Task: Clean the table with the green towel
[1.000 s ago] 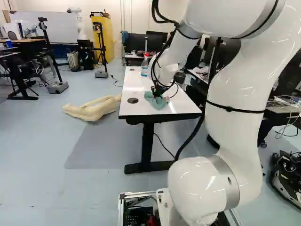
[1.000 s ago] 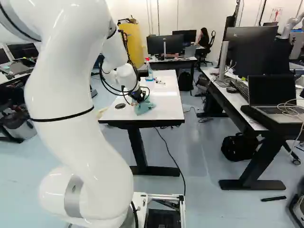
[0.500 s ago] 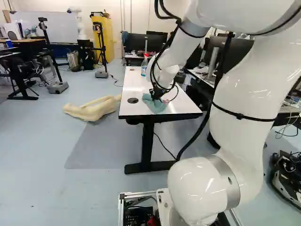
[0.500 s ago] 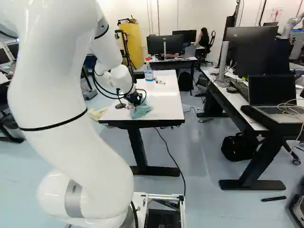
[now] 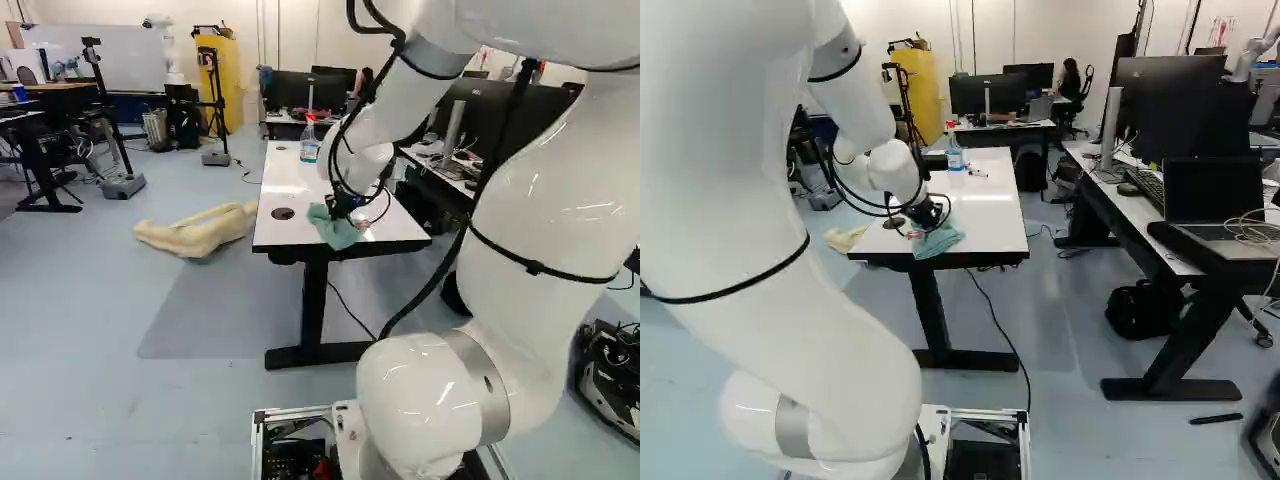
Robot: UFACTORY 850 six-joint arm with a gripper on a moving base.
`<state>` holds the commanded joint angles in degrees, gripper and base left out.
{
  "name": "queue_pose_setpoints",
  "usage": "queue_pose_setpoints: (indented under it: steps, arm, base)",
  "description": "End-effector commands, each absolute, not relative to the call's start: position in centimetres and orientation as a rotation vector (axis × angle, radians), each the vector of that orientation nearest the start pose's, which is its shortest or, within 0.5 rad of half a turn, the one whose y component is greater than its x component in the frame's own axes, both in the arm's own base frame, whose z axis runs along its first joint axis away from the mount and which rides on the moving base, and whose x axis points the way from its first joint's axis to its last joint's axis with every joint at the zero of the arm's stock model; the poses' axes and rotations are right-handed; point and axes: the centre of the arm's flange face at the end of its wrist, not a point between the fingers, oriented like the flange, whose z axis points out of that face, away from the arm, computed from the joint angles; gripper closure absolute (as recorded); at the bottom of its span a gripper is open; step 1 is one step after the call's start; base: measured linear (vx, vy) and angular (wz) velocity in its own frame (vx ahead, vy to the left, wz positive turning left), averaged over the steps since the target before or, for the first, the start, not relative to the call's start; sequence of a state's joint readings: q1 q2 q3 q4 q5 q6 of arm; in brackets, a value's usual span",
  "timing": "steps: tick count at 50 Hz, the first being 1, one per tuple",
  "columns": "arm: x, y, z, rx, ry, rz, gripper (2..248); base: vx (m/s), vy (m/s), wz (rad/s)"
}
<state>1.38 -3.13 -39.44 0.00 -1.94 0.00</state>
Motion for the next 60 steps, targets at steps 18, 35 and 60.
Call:
queue_pose_setpoints:
  steps: [18,35,60]
  arm:
    - [44.8,-1.9,42.5,-3.013,0.064,-0.932,229]
    - [46.7,-4.6,42.5,-3.024,0.148,-0.942,229]
    - [50.8,-3.3,42.4,-3.011,0.096,-0.958,229]
  base:
    - [0.0,0.0,0.0]
    - [0.0,0.0,0.0]
    - [0.0,0.0,0.0]
